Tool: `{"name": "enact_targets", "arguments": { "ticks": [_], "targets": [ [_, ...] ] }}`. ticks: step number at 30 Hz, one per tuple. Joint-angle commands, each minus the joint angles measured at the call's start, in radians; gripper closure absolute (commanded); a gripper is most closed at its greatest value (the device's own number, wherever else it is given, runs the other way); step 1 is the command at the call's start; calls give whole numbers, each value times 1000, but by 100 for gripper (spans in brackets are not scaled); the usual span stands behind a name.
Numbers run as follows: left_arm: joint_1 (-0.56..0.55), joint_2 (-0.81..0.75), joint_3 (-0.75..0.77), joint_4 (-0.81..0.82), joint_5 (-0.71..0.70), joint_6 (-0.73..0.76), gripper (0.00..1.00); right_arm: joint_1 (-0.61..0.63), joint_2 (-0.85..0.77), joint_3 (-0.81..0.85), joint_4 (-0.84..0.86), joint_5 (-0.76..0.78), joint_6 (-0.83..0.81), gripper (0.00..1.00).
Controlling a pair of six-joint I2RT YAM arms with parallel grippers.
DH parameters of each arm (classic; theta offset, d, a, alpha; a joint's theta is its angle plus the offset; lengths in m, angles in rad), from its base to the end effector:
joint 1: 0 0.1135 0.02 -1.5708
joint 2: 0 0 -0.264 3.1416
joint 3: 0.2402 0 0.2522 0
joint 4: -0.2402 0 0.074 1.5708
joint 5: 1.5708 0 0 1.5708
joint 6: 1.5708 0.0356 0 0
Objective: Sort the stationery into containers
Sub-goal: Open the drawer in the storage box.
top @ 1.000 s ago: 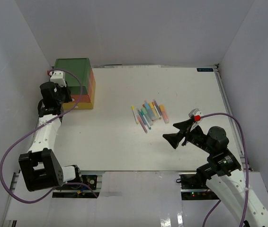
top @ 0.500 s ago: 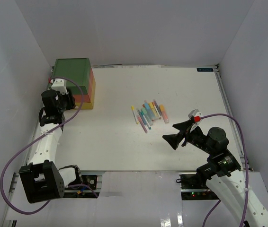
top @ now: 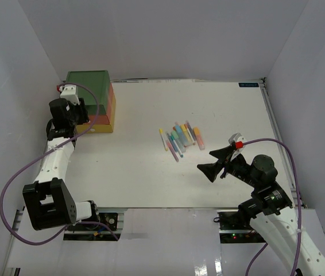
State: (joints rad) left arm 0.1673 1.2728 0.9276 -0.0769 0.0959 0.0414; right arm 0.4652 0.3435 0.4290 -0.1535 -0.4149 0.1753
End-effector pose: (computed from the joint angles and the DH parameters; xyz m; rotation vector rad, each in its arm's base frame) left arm 0.2896 0.0454 0.2946 -0.0635 1.9900 0.0392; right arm 0.0979 0.0652 0.2759 -0.5651 1.6020 0.8232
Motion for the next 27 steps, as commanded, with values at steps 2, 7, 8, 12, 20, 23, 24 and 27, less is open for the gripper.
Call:
{"name": "enact_targets", "arguments": {
  "ticks": [2,7,8,12,20,23,24,27],
  "targets": [
    [-2,17,57,9,10,-1,46,4,-11,7,38,-7,-10,10],
    [-2,31,59,16,19,-3,46,4,-11,8,38,-5,-10,10],
    [-2,33,60,16,21,-5,46,6,-11,7,38,-5,-10,10],
    [-2,39,65,17,28,-9,47,4,-8,8,38,-5,-10,10],
    [0,48,68,26,48,-20,51,4,-6,11,34,-4,-11,10],
    [-2,48,68,29,44,-15,52,6,-8,10,34,-5,-11,10],
    [-2,48,68,29,44,-15,53,6,-8,10,34,-5,-10,10],
    [-2,48,68,31,47,-15,55,4,-8,8,37,-7,-10,10]
  ]
}}
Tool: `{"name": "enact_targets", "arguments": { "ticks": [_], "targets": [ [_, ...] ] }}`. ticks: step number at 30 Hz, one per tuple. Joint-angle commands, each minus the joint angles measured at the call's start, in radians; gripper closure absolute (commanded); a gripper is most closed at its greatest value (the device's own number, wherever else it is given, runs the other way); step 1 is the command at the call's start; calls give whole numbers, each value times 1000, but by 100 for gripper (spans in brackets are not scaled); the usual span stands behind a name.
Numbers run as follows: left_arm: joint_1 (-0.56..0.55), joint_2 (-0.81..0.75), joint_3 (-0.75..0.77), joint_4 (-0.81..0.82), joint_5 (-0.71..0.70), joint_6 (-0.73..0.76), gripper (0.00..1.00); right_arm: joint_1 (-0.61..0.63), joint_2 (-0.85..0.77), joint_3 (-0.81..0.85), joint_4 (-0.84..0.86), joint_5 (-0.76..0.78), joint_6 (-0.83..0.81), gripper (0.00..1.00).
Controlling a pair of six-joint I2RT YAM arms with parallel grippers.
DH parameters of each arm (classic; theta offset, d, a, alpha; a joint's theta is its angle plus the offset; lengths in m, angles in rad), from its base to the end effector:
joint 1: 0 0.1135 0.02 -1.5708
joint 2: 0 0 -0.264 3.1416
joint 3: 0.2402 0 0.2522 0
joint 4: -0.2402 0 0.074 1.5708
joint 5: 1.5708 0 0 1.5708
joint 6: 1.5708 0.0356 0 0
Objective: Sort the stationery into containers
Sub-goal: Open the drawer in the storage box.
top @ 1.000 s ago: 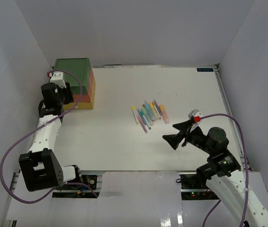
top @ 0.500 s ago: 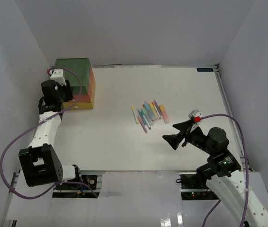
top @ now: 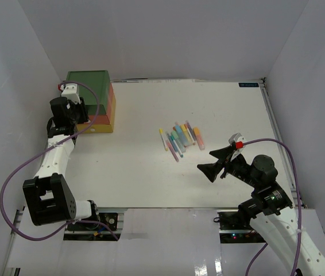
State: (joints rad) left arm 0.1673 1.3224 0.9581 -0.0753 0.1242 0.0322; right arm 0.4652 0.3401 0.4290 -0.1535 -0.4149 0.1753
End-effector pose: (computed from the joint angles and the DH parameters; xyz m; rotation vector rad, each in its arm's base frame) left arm 0.3008 0.0463 0.2917 -0.0564 2.0060 0.0027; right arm 0.0974 0.0649 0.2762 -0.5650 1.5985 0.8231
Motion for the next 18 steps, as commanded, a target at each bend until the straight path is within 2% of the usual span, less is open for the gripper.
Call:
{"name": "enact_targets", "arguments": {
  "ticks": [1,8,12,18],
  "targets": [
    [-2,-2,37,29,20,-6,56,6,-4,8,35,-7,-8,10],
    [-2,-20,22,29,22,-6,68,4,-7,4,37,-7,-7,10],
    [-2,-35,7,23,22,-3,78,4,-7,5,38,-9,-7,10],
    [0,-86,-31,3,17,3,84,4,-13,2,37,-7,-8,10]
  ]
}}
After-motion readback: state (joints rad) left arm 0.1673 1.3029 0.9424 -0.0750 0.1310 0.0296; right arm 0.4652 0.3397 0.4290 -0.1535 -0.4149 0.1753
